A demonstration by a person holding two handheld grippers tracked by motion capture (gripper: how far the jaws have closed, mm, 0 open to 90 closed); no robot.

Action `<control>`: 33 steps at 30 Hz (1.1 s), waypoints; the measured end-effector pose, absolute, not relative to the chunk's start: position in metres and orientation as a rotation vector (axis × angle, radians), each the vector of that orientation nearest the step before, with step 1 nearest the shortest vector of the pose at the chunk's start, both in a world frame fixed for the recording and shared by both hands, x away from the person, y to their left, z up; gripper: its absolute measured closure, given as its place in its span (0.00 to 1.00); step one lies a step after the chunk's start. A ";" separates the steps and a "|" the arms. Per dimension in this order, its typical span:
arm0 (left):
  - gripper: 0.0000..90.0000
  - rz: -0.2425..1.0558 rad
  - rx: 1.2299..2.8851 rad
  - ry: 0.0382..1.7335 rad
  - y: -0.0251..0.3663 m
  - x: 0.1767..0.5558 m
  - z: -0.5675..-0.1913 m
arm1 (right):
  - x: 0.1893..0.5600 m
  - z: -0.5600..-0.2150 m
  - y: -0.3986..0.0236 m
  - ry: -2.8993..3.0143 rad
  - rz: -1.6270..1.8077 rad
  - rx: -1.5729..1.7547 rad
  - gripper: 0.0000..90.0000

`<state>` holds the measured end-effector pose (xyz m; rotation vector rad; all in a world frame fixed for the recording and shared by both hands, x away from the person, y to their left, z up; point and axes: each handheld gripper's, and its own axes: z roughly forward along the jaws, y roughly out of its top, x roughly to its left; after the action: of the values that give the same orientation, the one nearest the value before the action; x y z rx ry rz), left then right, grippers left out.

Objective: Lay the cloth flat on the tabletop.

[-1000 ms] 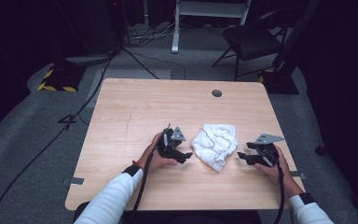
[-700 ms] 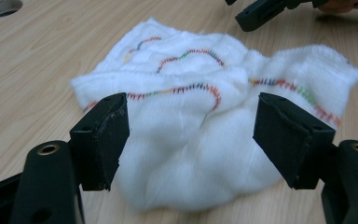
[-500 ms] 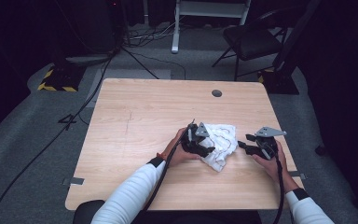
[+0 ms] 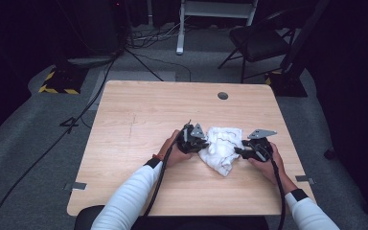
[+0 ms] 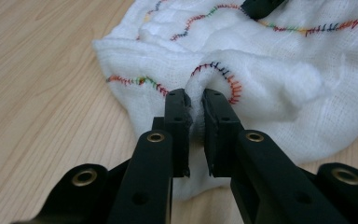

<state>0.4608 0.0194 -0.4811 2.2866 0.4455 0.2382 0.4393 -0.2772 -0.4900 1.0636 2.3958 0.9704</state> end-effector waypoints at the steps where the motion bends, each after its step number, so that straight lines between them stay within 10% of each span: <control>1: 0.91 0.235 2.287 0.453 0.022 0.461 -0.481 | 0.438 -0.490 -0.277 2.400 0.975 1.055 0.67; 5: 0.91 0.237 2.287 0.480 0.036 0.461 -0.479 | 0.433 -0.488 -0.277 2.402 0.975 0.981 0.87; 15: 0.91 0.251 2.325 0.487 0.056 0.453 -0.478 | 0.427 -0.481 -0.282 2.391 1.015 0.928 1.00; 25: 0.81 0.280 2.360 0.506 0.082 0.434 -0.480 | 0.438 -0.480 -0.275 2.372 1.016 1.005 0.62; 33: 0.62 0.307 2.358 0.524 0.083 0.431 -0.476 | 0.459 -0.481 -0.262 2.363 0.992 1.040 0.51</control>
<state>0.4308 0.0835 -0.4765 2.3578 0.5239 0.3071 0.4590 -0.2616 -0.4808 1.0401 2.3629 0.9923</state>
